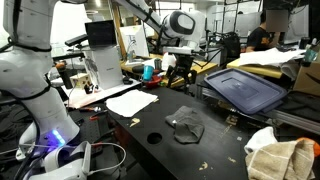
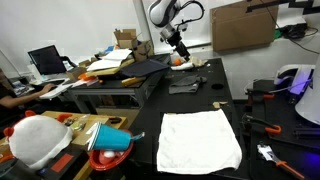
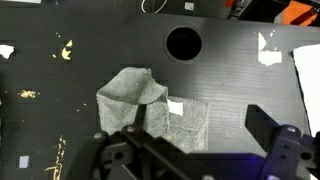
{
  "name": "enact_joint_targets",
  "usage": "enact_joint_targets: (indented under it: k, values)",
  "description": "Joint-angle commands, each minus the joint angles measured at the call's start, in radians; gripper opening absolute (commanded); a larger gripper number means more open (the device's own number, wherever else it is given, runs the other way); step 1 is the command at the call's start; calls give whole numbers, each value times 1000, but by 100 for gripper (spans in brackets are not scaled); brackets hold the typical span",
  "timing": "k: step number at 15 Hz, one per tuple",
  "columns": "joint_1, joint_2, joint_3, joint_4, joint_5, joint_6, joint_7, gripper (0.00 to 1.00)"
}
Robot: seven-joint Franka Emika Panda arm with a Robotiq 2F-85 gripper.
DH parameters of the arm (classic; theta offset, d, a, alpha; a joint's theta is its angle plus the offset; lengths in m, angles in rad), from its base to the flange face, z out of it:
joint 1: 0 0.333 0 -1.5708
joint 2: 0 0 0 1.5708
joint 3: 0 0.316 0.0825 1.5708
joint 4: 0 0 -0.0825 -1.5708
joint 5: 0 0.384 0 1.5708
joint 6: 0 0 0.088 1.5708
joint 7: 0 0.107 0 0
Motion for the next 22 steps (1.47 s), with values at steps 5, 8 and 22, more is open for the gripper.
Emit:
enact_joint_targets:
  k: [5,8,22]
  values:
    - [8,20,-5,-23,-6,41,0,100]
    - [5,46,-9,-41,-21,135,6,100]
    - [44,255,-29,-55,-197,399,-25,100]
